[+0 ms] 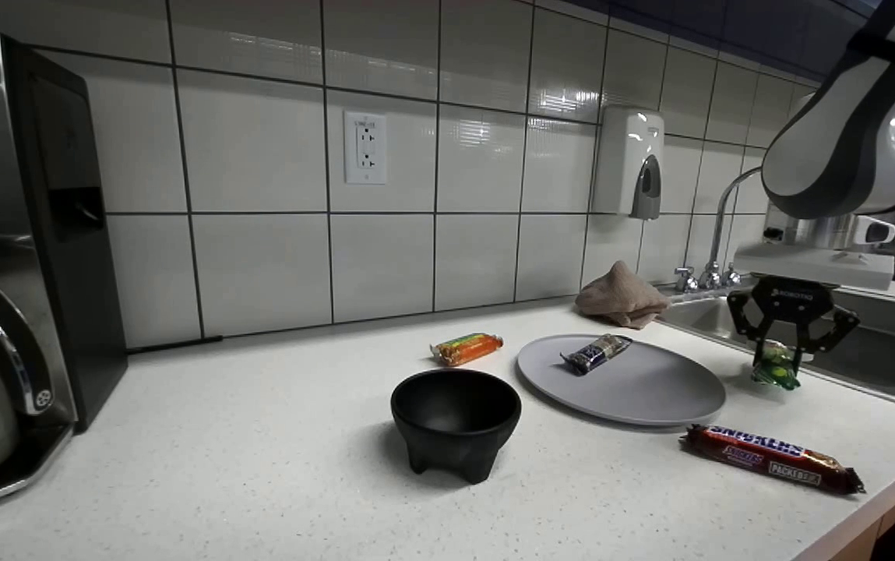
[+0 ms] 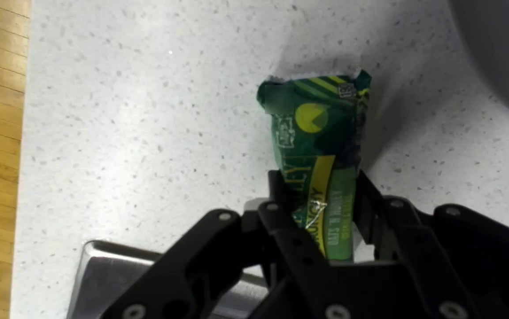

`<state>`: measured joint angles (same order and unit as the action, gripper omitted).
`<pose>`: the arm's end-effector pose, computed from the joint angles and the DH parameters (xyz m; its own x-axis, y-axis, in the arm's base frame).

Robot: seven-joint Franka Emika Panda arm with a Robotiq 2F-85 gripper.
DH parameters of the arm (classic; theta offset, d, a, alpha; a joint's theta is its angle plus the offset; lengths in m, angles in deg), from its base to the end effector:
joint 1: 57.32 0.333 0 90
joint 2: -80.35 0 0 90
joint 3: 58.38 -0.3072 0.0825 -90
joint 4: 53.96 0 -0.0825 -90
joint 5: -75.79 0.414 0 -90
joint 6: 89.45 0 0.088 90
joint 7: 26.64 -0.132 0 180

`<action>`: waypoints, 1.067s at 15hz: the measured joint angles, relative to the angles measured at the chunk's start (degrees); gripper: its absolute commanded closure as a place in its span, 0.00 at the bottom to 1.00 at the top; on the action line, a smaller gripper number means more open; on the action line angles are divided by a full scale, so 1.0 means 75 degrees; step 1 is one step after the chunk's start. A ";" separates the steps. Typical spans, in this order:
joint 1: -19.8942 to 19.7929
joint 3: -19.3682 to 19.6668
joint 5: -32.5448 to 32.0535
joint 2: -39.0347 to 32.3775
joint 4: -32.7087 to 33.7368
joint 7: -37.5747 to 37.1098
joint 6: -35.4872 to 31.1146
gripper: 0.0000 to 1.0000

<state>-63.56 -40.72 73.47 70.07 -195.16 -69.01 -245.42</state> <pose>0.4601 -0.2095 0.1758 0.4388 -0.8916 0.1118 -0.8971 -0.4418 -0.0022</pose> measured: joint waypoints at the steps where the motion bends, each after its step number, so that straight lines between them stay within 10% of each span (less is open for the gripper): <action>1: 0.0031 0.0000 -0.0001 0.0033 0.0000 0.0000 -0.0029 0.86; 16: 0.0486 -0.0306 -0.0033 0.0234 0.0140 -0.0133 -0.0204 0.86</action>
<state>-59.92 -43.01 73.23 71.83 -194.11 -70.01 -246.95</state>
